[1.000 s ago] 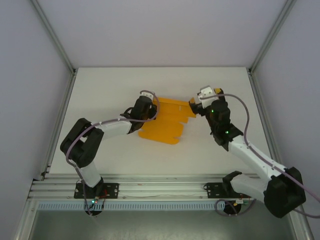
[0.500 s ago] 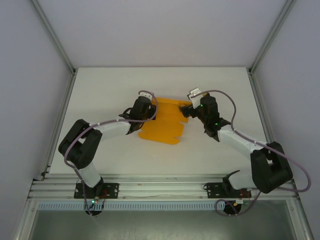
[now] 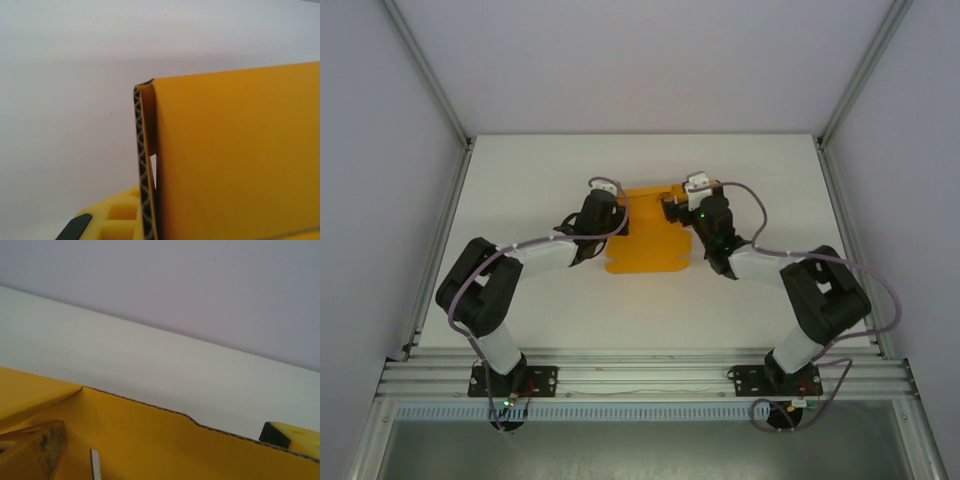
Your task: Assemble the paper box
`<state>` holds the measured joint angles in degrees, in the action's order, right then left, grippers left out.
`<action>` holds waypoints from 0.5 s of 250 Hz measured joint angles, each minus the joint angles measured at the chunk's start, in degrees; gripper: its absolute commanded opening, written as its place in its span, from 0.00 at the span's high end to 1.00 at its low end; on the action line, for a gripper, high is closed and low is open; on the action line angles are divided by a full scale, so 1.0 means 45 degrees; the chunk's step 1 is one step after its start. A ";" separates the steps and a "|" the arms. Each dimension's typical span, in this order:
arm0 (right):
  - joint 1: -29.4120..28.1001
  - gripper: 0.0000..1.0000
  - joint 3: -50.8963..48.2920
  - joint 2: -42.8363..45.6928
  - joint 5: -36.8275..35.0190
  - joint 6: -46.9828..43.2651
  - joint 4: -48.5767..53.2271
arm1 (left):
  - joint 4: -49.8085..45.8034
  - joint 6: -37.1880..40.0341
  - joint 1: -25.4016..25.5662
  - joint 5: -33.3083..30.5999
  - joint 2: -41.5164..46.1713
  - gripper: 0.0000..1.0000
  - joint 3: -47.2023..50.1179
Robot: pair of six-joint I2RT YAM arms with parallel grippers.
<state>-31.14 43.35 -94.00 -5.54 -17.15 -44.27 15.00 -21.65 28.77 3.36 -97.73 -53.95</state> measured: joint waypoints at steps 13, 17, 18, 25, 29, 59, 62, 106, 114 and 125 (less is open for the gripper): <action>-0.0457 0.00 0.0136 -0.0486 -0.1205 0.0019 -0.0665 | 0.0000 -0.0102 -0.0083 -0.0024 0.0000 1.00 0.0000; -0.0554 0.00 0.0185 -0.0597 -0.1486 0.0015 -0.0816 | 0.0000 -0.0170 -0.0092 -0.0063 0.0000 1.00 0.0000; -0.0588 0.00 0.0199 -0.0631 -0.1559 0.0015 -0.0855 | 0.0000 -0.0189 -0.0092 -0.0073 0.0000 1.00 0.0000; -0.0777 0.00 0.0296 -0.0826 -0.2084 0.0010 -0.1103 | 0.0000 -0.0238 -0.0097 -0.0141 0.0000 1.00 0.0000; -0.0894 0.00 0.0359 -0.0933 -0.2404 0.0005 -0.1248 | 0.0000 -0.0243 -0.0097 -0.0155 -0.0005 1.00 0.0000; -0.1355 0.00 0.0539 -0.1171 -0.3910 0.0024 -0.1787 | 0.0000 -0.0427 -0.0092 -0.0228 -0.0005 1.00 -0.0087; -0.1375 0.00 0.0534 -0.1166 -0.4012 0.0034 -0.1797 | 0.0015 -0.0427 -0.0092 -0.0228 -0.0005 1.00 -0.0097; -0.1545 0.00 0.0199 0.0063 -0.4697 0.0549 -0.0631 | 0.0355 -0.0505 -0.0063 0.0024 -0.0005 1.00 -0.0141; -0.1545 0.00 0.0039 0.0617 -0.4736 0.0831 -0.0068 | 0.0476 -0.0539 -0.0063 0.0165 -0.0005 1.00 -0.0136; -0.1496 0.00 -0.0136 0.1428 -0.4779 0.1248 0.0782 | 0.0641 -0.0568 -0.0087 0.0262 0.0005 1.00 -0.0136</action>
<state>-37.87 42.74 -87.57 -27.05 -11.53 -40.75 17.89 -24.21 28.38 4.54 -97.71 -54.57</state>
